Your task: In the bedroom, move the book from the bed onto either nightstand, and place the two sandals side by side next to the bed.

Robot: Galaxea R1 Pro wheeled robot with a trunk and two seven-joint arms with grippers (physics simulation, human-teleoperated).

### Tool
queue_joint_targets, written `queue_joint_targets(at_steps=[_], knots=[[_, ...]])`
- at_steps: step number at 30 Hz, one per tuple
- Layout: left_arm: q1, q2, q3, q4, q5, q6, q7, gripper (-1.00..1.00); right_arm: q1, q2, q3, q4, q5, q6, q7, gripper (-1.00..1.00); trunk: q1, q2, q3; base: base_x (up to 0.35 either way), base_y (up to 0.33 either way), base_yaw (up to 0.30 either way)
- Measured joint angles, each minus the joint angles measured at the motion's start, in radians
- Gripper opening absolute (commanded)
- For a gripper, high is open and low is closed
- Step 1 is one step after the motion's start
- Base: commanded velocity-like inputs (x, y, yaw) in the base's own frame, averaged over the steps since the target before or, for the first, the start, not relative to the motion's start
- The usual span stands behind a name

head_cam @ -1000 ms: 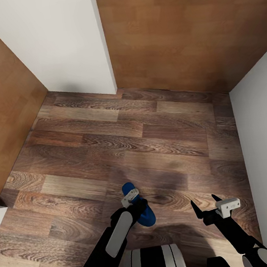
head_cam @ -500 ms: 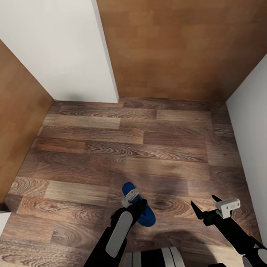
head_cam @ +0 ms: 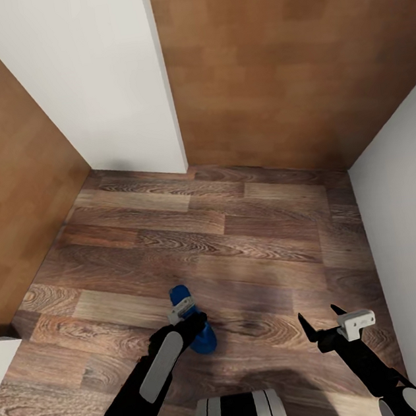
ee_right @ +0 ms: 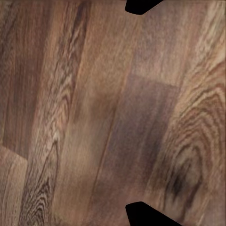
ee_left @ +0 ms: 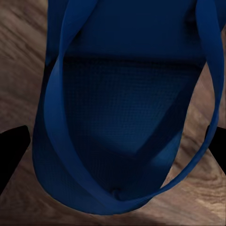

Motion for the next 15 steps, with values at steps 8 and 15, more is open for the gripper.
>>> queue_joint_targets(at_steps=[8, 15], knots=[[0.004, 0.034, -0.002, -0.008, 0.001, 0.003, -0.002, -1.00, 0.000, -0.001, 0.002, 0.000, -0.002, 0.001, 0.006, 1.00, -0.004, 0.002, 0.031, 0.000, 0.000, 0.000], [0.006, 0.055, -0.020, -0.018, -0.018, 0.038, -0.002, -1.00, 0.000, 0.004, 0.003, 0.001, -0.002, 0.013, 0.003, 1.00, -0.007, 0.004, 0.058, 0.000, 0.000, 0.000]])
